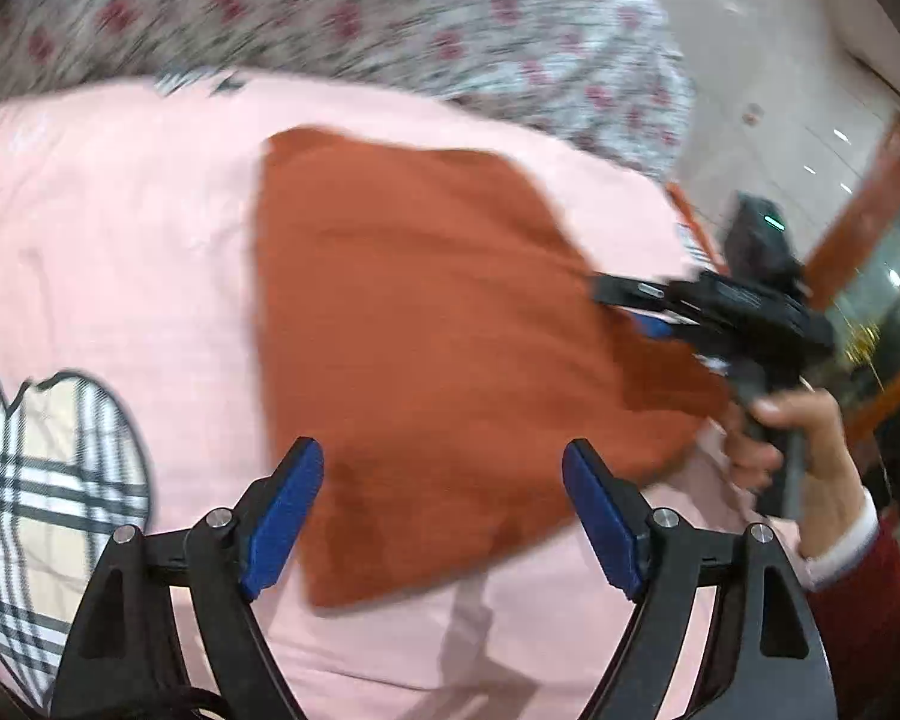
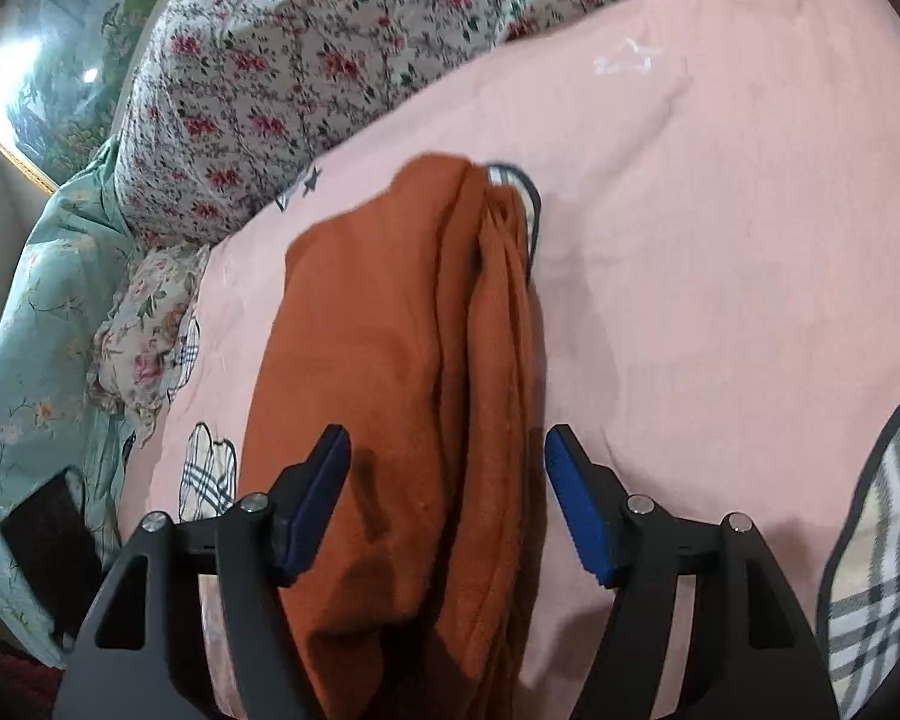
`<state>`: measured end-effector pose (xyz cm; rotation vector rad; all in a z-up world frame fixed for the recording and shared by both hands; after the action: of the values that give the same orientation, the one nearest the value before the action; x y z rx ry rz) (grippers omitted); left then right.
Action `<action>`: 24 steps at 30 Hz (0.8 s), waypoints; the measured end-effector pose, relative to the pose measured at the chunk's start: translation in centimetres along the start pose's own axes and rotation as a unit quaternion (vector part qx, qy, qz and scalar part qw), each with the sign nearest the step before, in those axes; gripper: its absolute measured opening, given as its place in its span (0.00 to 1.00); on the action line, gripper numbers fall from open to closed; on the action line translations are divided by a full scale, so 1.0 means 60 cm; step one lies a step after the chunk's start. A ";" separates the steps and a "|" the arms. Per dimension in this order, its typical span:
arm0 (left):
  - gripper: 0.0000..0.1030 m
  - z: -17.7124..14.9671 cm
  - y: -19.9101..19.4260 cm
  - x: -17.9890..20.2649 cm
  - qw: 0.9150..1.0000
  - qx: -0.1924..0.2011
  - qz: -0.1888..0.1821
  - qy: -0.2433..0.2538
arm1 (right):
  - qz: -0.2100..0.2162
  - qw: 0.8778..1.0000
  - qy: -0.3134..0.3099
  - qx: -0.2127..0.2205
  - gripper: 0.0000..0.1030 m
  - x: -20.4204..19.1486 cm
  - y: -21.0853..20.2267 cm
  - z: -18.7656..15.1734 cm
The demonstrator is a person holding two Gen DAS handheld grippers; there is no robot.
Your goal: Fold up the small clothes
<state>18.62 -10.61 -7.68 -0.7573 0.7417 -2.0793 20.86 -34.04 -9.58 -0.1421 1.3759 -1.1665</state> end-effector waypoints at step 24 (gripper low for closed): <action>0.20 0.035 -0.081 -0.105 0.997 0.061 -0.004 -0.056 | 0.086 0.994 -0.029 -0.054 0.28 -0.126 0.055 -0.081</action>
<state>21.10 -3.47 -4.47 -0.8032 0.5459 -2.0509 20.55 -24.60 -8.09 -0.1305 1.3712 -0.9390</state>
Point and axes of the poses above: each gripper's, at about its wrist camera, not at the fingertips, and y roughly the way its jaws point, x to its right, z to its top, the point moved 5 cm from there along y, roughly the way its jaws point, and after that the axes turned 11 degrees about y, right-handed, at the moved point
